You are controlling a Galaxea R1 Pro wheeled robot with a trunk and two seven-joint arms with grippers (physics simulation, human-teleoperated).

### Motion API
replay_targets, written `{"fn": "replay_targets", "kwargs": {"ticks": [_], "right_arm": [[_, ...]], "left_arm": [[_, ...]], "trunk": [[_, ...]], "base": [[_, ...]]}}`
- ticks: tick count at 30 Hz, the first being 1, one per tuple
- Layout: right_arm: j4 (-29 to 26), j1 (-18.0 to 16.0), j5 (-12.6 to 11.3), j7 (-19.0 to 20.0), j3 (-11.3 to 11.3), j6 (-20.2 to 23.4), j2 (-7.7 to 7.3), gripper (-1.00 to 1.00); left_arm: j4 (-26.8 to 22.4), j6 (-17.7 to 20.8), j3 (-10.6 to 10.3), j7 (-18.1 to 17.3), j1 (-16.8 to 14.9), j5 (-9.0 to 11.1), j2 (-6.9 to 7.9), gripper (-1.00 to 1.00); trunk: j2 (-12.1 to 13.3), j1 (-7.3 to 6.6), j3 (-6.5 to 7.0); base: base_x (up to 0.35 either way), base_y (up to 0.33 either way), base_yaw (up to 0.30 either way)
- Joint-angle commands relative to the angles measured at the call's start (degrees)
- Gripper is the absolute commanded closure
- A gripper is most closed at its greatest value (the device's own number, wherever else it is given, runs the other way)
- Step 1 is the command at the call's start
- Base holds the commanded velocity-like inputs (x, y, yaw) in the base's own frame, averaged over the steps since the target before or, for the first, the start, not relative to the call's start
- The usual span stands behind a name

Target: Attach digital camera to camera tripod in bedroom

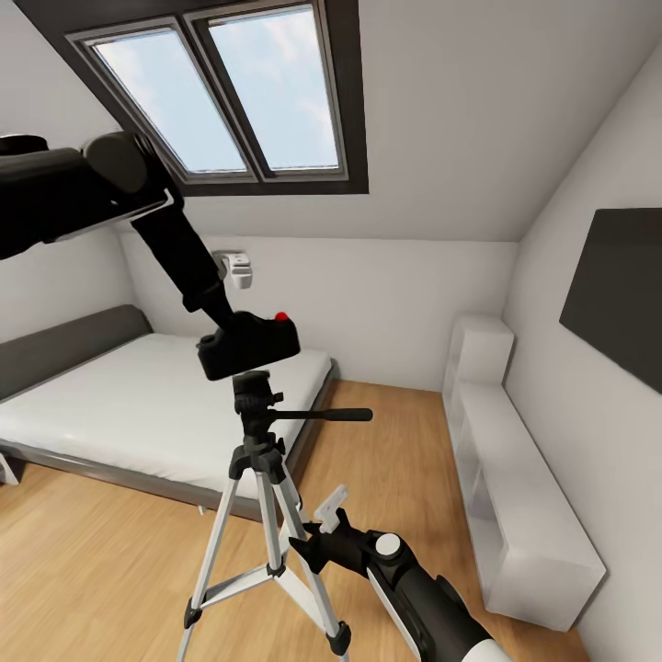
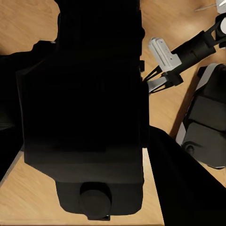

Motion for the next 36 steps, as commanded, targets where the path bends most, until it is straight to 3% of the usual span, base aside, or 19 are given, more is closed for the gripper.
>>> {"fn": "replay_targets", "kwargs": {"ticks": [1,21,22,36], "right_arm": [[-0.1,-0.02,0.34,0.2,-0.05,0.18,0.04,1.0],[-0.1,-0.01,0.35,0.2,-0.09,0.18,0.05,1.0],[-0.1,-0.01,0.35,0.2,-0.09,0.18,0.04,1.0],[-0.1,-0.01,0.34,0.2,-0.08,0.16,0.0,1.0]], "left_arm": [[-0.05,0.59,-0.43,-0.11,-0.09,0.09,0.04,1.0],[-0.2,0.59,-1.47,-0.11,0.0,0.17,0.1,1.0],[-0.28,0.59,-1.47,-0.11,0.0,0.18,0.14,-1.0],[-0.69,0.59,-1.5,-0.11,0.18,0.19,0.48,-1.0]], "trunk": [[-0.06,0.02,-0.03],[-0.06,0.02,-0.03],[-0.06,0.02,-0.03],[-0.06,0.02,-0.03]], "base": [[0.0,0.0,0.0],[0.0,0.0,0.0],[0.0,0.0,0.0],[0.0,0.0,0.0]]}}
